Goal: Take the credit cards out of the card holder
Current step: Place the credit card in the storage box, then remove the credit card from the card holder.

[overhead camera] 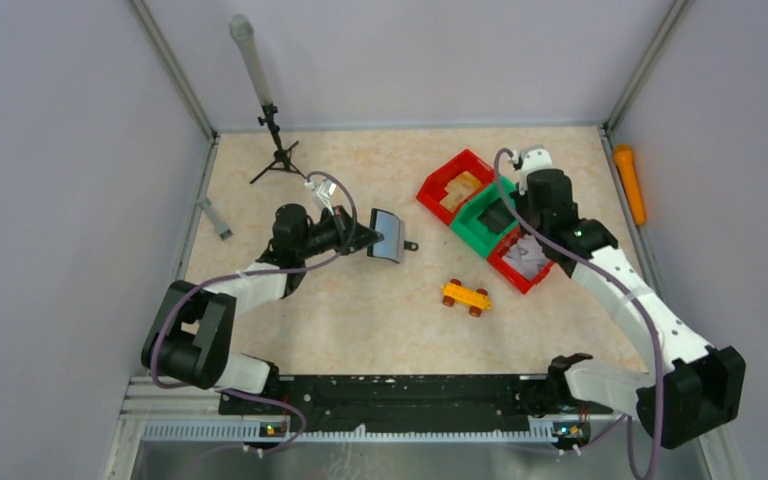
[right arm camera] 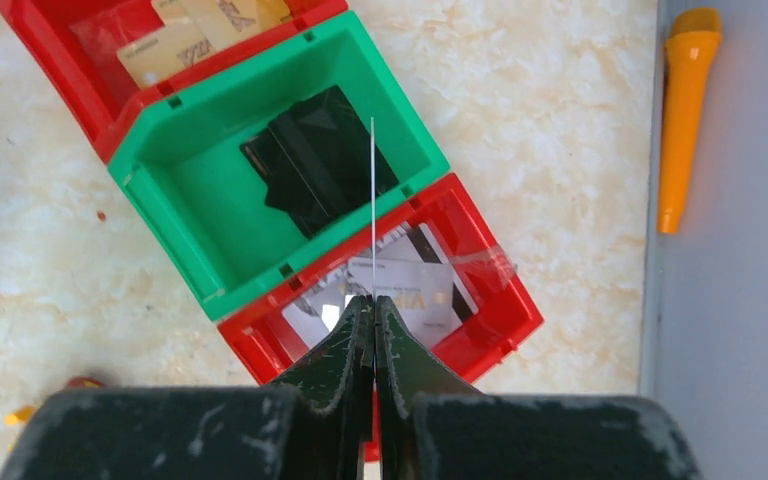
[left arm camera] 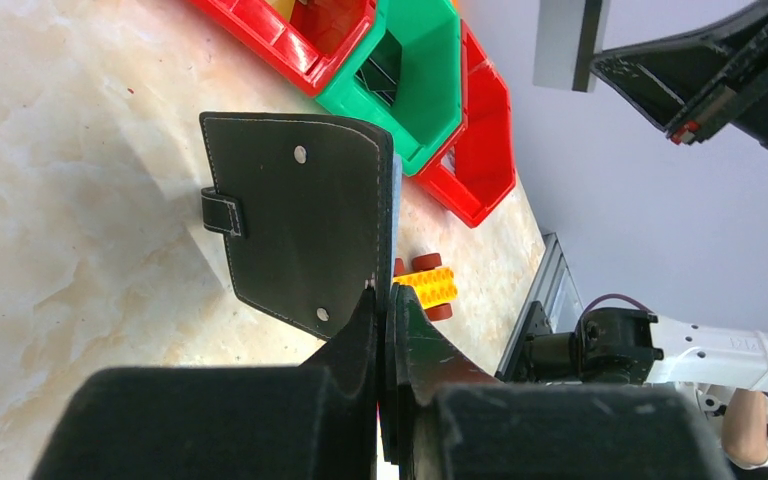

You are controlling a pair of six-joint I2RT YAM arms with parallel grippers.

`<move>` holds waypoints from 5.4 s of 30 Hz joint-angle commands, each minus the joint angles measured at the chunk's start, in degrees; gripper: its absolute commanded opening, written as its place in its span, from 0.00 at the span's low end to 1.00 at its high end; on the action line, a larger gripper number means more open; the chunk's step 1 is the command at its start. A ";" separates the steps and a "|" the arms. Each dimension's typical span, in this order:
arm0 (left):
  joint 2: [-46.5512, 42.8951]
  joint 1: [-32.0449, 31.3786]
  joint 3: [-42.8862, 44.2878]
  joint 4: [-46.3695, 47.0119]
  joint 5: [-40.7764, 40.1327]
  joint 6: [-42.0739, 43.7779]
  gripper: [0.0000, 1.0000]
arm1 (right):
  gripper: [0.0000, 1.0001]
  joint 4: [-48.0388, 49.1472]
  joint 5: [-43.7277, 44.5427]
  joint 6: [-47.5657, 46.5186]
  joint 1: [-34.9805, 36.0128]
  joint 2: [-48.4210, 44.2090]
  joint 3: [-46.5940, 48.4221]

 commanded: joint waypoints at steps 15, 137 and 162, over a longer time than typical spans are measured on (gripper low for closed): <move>-2.13 -0.57 1.00 2.53 0.11 0.99 0.00 | 0.00 -5.94 11.44 -24.46 1.74 -1.25 -7.48; 13.26 -1.52 19.00 -41.27 -24.66 13.00 0.07 | 0.26 52.10 -28.62 29.92 11.05 32.49 -14.45; 14.83 -8.22 21.31 -35.68 -17.08 17.48 0.21 | 0.03 54.65 -30.60 29.29 11.02 26.51 -17.79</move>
